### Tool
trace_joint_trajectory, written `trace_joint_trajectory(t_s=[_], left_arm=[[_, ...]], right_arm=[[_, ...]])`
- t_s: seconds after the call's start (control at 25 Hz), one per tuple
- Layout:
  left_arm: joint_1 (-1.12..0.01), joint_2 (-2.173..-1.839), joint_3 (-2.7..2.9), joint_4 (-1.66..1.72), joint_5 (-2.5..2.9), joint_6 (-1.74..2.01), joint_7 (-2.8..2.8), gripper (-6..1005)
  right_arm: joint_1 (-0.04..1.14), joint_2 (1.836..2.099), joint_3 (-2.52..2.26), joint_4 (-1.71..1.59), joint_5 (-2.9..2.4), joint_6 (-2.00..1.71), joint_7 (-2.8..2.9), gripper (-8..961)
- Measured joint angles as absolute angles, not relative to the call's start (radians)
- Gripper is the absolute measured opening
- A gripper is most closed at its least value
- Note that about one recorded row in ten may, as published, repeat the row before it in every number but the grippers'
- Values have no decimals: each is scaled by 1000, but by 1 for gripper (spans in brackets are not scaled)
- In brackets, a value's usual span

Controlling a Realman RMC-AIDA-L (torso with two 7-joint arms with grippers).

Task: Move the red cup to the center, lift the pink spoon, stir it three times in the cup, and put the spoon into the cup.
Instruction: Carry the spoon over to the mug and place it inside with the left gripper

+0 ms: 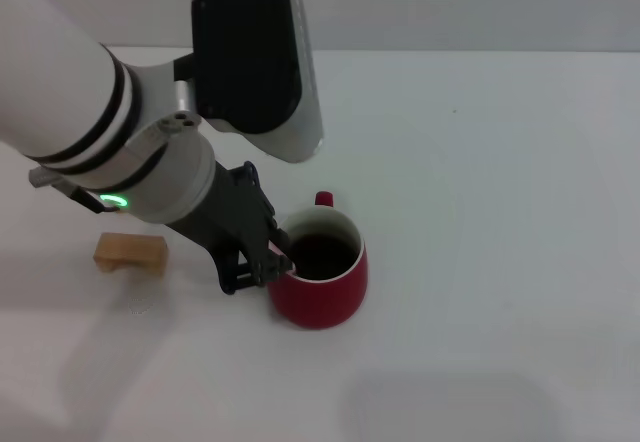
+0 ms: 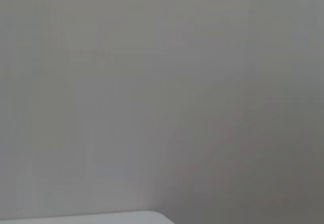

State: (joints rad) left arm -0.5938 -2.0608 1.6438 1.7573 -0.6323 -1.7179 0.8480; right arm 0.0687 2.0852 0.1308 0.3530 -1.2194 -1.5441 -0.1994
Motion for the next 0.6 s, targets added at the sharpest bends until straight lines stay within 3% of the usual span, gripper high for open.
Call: trace_joint_trajectory(t_s=[0.6], left_arm=[[-624, -2062, 1615, 1694, -592, -1626, 873, 171]], right_arm=[[58, 2087, 119, 364, -1219, -1552, -202, -1]])
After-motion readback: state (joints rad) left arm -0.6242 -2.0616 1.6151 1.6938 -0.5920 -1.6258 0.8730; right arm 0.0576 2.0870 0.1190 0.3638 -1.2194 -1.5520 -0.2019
